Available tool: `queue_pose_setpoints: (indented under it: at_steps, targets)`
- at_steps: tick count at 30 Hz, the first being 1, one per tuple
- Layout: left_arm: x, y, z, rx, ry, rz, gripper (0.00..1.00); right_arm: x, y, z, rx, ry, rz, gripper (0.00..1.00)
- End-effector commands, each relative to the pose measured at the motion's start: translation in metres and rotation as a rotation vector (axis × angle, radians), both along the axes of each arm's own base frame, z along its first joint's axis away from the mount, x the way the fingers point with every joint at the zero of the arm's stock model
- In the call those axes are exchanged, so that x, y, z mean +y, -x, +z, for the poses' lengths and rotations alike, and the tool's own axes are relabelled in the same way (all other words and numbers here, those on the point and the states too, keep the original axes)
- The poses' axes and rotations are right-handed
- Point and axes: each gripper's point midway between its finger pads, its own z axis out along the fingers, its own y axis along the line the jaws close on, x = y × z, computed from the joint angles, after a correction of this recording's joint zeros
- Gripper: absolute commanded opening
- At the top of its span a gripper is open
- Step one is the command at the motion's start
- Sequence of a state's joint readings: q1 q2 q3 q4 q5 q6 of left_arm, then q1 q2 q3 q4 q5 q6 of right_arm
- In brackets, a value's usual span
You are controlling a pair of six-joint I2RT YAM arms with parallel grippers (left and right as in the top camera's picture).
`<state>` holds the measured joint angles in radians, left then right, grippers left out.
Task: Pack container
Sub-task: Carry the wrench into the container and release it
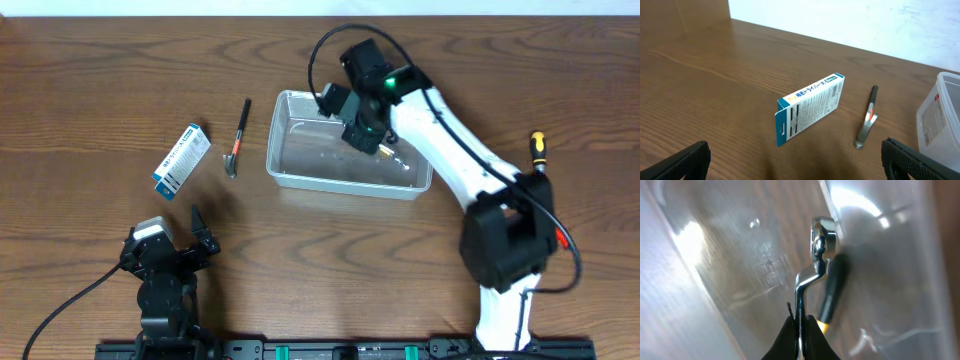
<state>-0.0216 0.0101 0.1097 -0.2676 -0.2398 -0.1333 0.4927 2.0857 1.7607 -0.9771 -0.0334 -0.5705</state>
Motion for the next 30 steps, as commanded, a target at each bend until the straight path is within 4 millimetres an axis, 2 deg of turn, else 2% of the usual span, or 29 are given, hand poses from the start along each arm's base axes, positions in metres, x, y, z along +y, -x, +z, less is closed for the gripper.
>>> queue_pose_setpoints:
  at_steps: [1, 6, 10, 18, 24, 27, 30]
  targets:
    - [0.001, 0.000, -0.011, 0.026, -0.007, 0.006, 0.98, 0.004, 0.000, -0.018, 0.030, 0.023, 0.023, 0.01]
    - [0.002, 0.000, -0.011, 0.026, -0.007, 0.006, 0.98, 0.005, 0.004, -0.043, 0.083, 0.042, 0.019, 0.02]
    - [0.001, 0.000, -0.011, 0.026, -0.007, 0.006, 0.98, 0.005, 0.006, -0.053, 0.101, 0.049, 0.017, 0.05]
    - [0.001, 0.000, -0.011, 0.026, -0.007, 0.006, 0.98, 0.005, 0.006, -0.053, 0.107, 0.047, -0.002, 0.07]
    - [0.001, 0.000, -0.011, 0.026, -0.007, 0.006, 0.98, 0.007, 0.007, -0.053, 0.108, 0.045, 0.003, 0.19]
    - [0.002, 0.000, -0.011, 0.026, -0.007, 0.006, 0.98, 0.008, 0.008, -0.053, 0.108, 0.045, 0.005, 0.19]
    - [0.002, 0.000, -0.011, 0.026, -0.007, 0.006, 0.98, 0.011, 0.008, -0.052, 0.104, 0.042, 0.006, 0.13]
